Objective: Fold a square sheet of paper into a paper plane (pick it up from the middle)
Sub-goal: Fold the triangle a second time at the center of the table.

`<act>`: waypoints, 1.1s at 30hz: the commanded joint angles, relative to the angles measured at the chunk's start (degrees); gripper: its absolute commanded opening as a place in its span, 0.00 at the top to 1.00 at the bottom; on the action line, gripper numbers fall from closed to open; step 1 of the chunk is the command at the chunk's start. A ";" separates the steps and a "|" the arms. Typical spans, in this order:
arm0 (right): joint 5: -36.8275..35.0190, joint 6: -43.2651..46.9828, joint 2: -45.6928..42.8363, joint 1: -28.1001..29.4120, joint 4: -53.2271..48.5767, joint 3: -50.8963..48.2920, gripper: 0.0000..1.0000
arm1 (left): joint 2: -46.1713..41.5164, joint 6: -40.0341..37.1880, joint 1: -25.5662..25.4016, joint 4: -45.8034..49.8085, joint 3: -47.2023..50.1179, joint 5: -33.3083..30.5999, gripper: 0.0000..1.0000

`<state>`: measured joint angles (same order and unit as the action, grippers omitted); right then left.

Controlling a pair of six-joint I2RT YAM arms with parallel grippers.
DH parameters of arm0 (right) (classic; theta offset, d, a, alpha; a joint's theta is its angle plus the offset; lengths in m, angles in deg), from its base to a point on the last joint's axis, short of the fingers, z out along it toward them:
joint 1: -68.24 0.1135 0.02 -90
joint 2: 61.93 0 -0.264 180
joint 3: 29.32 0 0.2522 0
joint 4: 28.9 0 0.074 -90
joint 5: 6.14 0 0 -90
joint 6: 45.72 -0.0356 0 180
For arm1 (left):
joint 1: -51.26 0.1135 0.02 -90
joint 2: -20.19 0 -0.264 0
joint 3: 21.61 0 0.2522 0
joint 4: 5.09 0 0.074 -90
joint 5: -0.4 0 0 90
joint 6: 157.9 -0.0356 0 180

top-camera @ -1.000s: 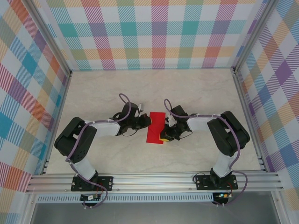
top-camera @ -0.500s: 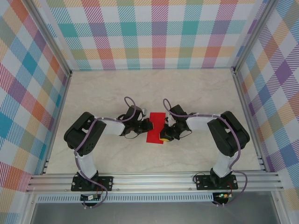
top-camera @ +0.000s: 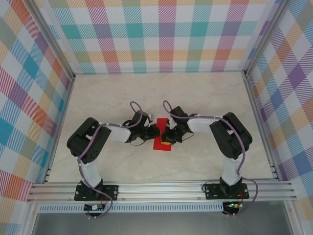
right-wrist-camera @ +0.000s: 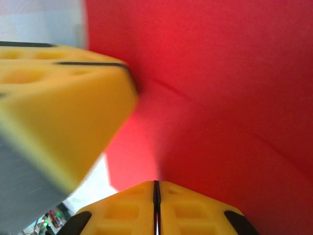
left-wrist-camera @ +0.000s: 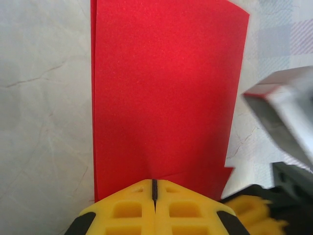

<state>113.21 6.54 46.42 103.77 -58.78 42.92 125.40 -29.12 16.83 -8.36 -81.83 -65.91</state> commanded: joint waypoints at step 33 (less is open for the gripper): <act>3.44 -4.10 -16.09 -2.74 8.20 -20.34 0.82 | 1.40 0.04 -0.28 3.33 0.41 -2.35 1.00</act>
<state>115.81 3.50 32.48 101.76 -49.58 23.62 125.40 -28.92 16.83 -8.39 -81.81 -66.09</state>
